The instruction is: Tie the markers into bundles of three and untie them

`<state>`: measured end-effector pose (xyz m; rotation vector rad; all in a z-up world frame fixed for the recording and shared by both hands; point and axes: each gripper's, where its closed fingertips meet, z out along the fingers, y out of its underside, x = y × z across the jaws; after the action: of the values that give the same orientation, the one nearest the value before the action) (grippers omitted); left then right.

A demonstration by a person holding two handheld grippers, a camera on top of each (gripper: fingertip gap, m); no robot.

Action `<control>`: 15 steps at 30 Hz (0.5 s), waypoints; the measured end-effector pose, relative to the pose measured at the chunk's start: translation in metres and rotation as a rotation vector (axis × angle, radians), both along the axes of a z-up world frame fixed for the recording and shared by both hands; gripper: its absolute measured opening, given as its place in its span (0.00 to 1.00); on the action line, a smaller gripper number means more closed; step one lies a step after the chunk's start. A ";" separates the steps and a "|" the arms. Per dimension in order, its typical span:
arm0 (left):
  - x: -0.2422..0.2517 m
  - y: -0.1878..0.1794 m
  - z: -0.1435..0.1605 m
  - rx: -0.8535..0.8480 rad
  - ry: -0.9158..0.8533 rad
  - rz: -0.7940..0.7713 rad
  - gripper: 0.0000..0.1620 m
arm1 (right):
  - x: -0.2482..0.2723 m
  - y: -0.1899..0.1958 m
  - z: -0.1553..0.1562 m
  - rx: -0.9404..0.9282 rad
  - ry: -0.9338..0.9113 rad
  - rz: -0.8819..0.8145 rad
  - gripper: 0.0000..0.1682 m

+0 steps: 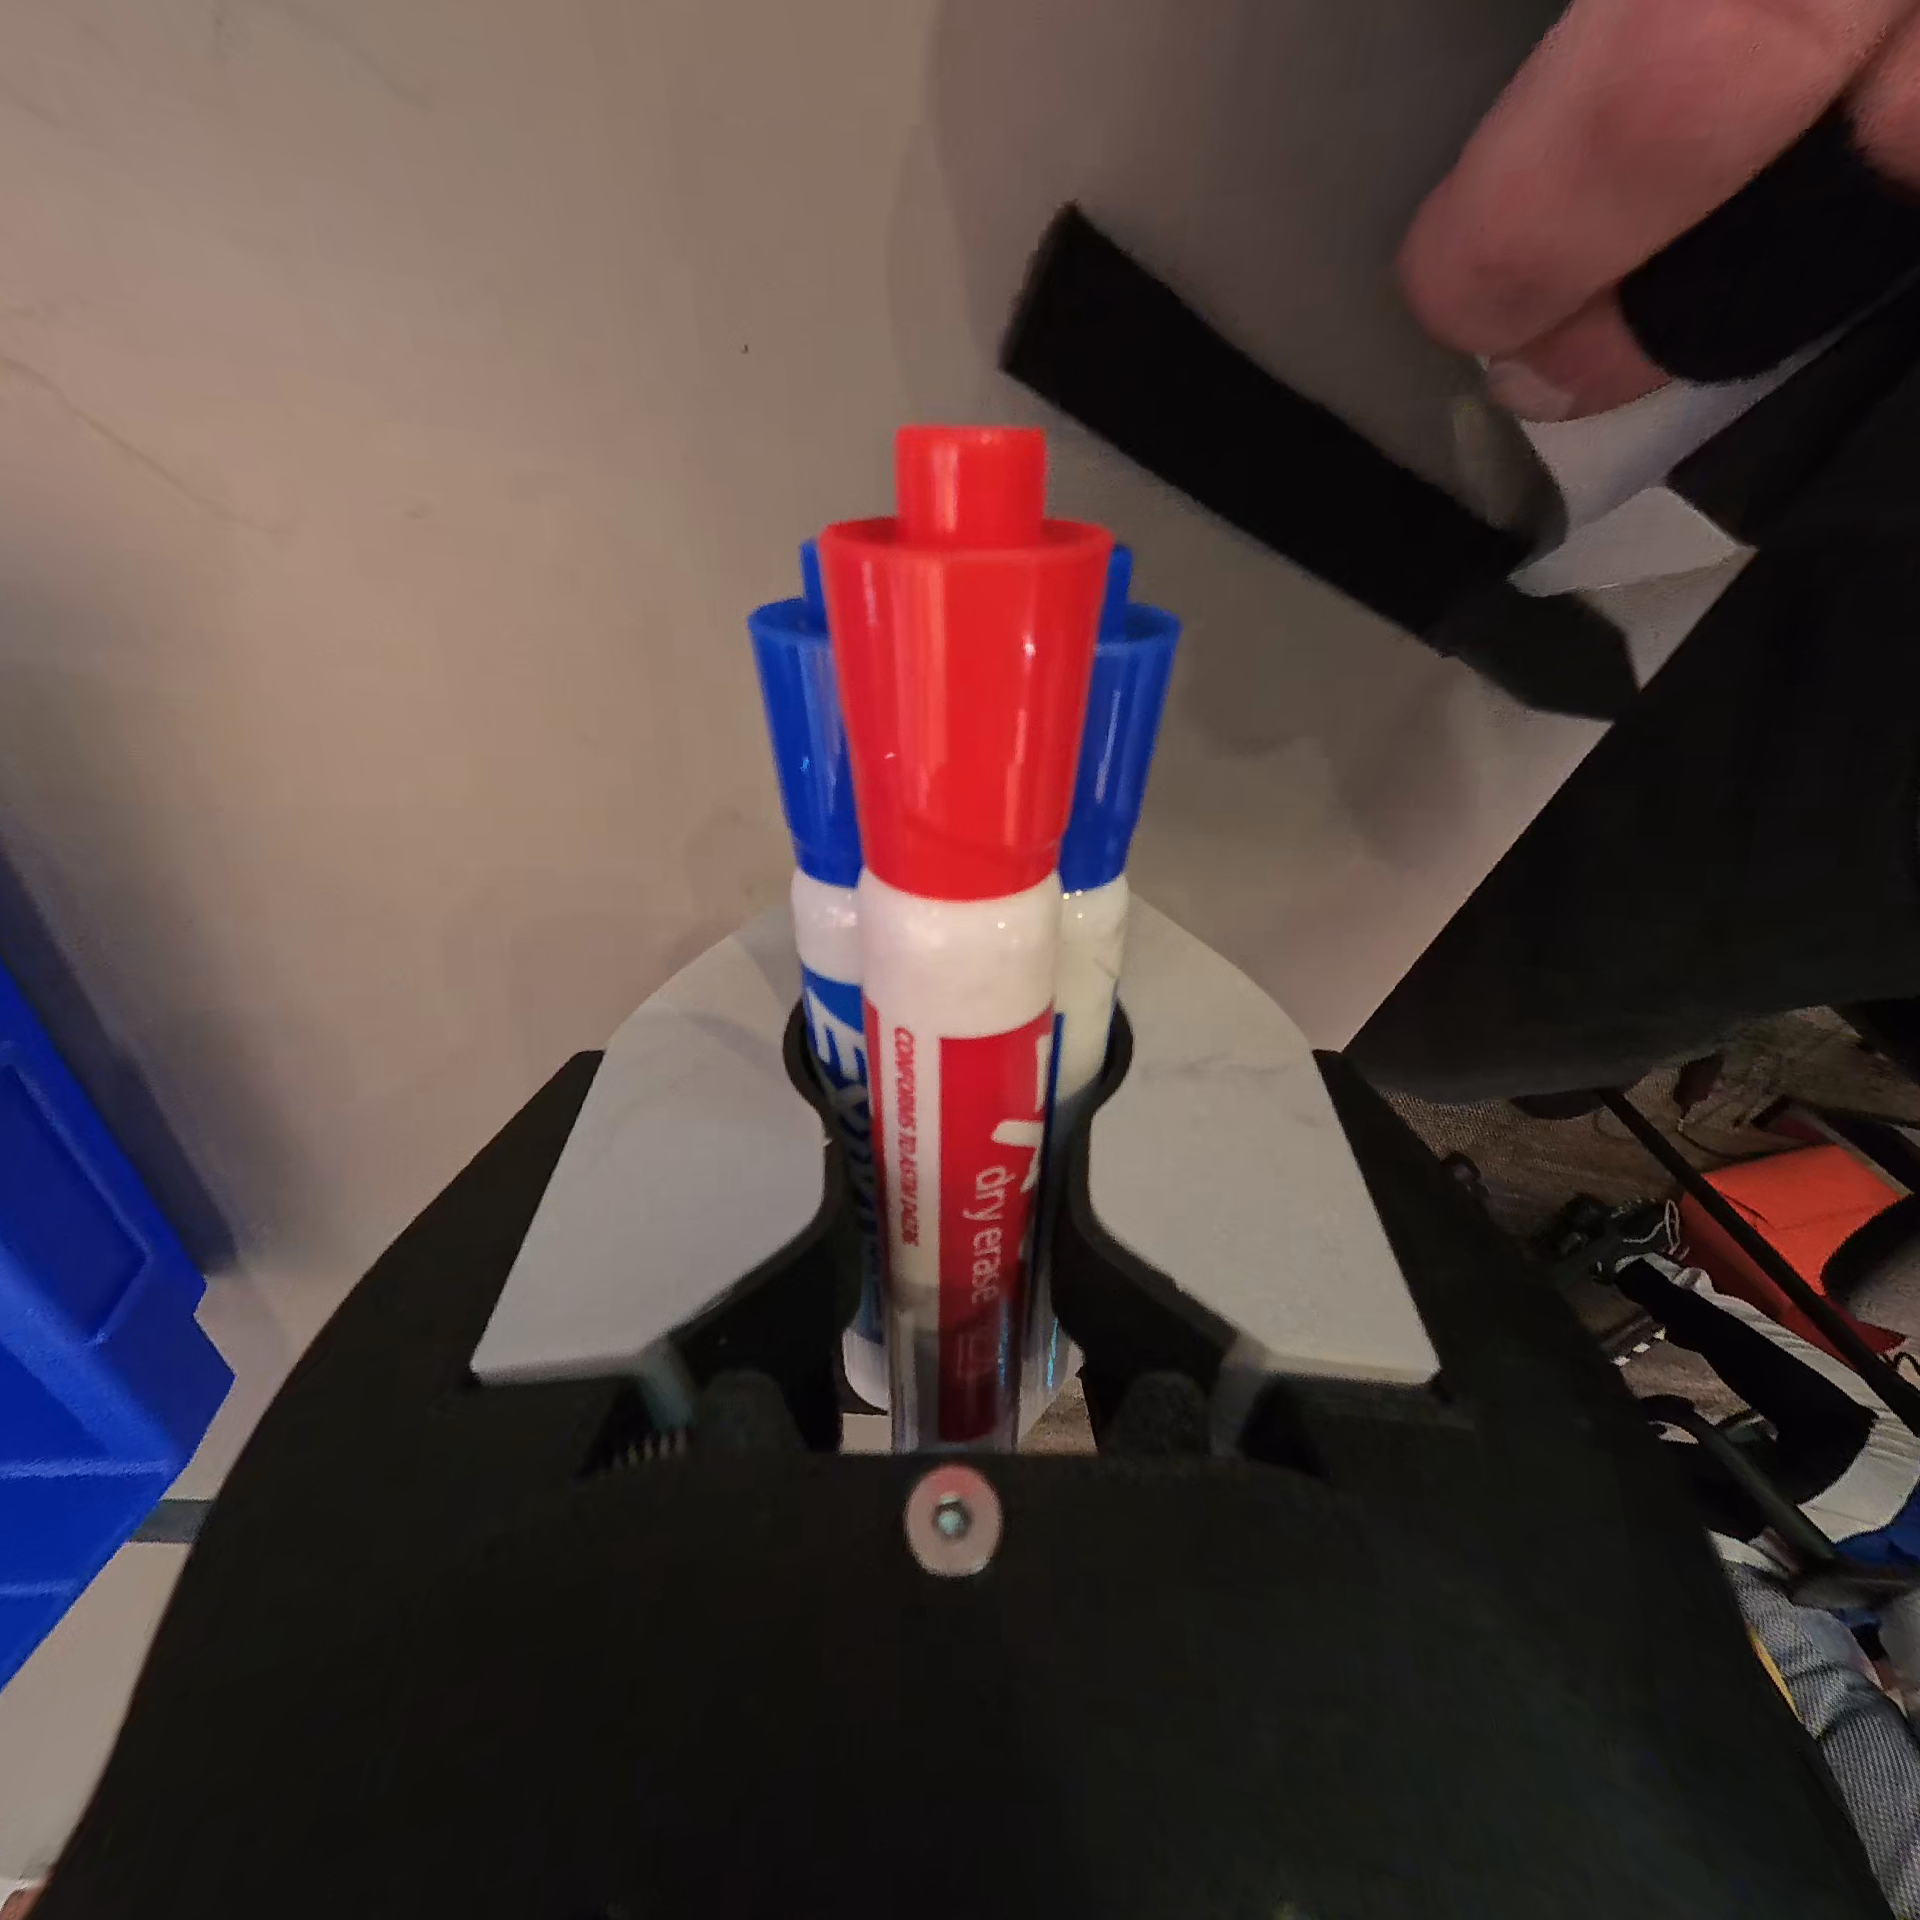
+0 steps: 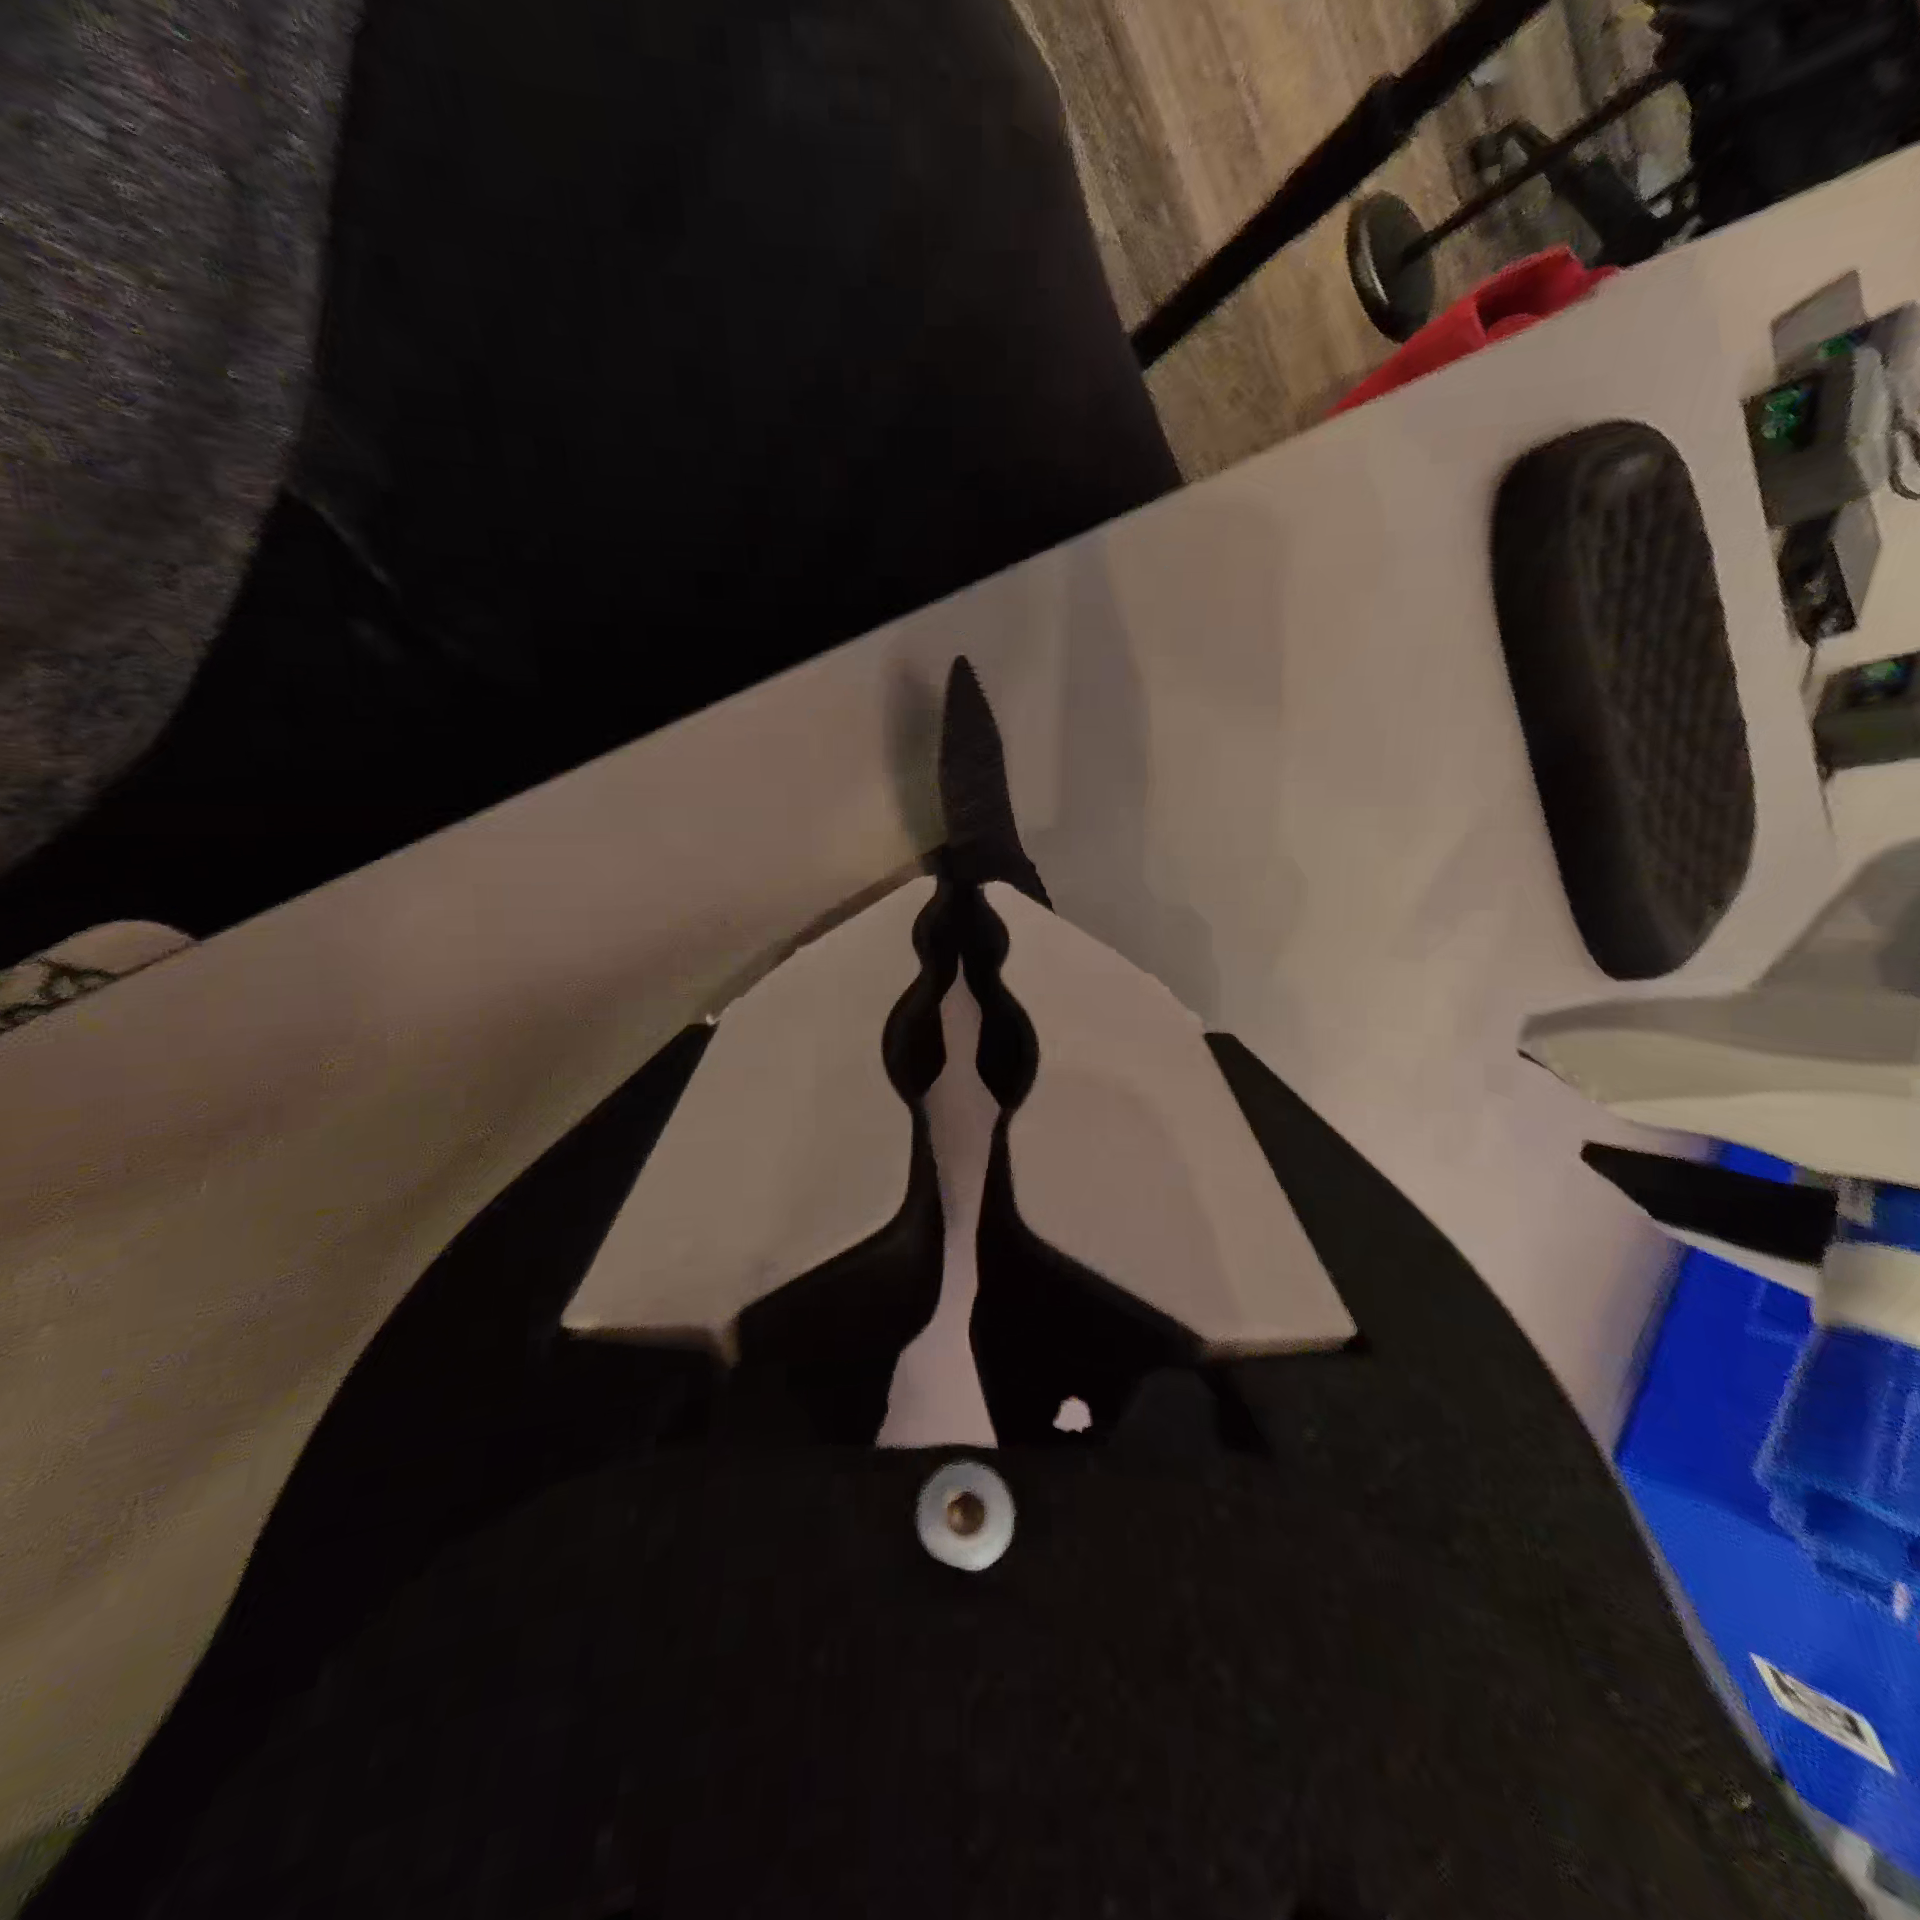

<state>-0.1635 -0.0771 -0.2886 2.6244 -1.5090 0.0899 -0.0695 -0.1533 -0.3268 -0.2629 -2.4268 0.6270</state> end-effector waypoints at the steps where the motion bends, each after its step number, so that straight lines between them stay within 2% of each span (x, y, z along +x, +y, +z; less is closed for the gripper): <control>1: -0.002 0.000 0.000 0.001 0.004 0.005 0.26 | -0.002 0.000 0.005 -0.047 0.001 -0.015 0.00; 4: -0.006 -0.001 0.000 0.003 -0.003 0.012 0.26 | -0.009 0.004 0.041 -0.323 -0.005 -0.092 0.00; 7: -0.010 0.000 0.001 0.009 -0.006 0.026 0.26 | -0.019 0.024 0.099 -0.751 0.005 -0.192 0.00; 9: -0.012 0.002 0.003 0.011 -0.007 0.032 0.26 | -0.026 0.049 0.126 -1.003 0.012 -0.259 0.00; 11: -0.011 0.004 0.005 0.012 -0.023 0.036 0.26 | -0.034 0.074 0.140 -1.202 0.022 -0.329 0.00; 15: -0.011 0.007 0.008 0.011 -0.011 0.028 0.26 | -0.048 0.097 0.149 -1.416 0.020 -0.402 0.00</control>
<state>-0.1744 -0.0700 -0.2803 2.6579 -1.4809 0.0985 -0.1176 -0.0559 -0.1778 -1.2121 -1.4024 1.9762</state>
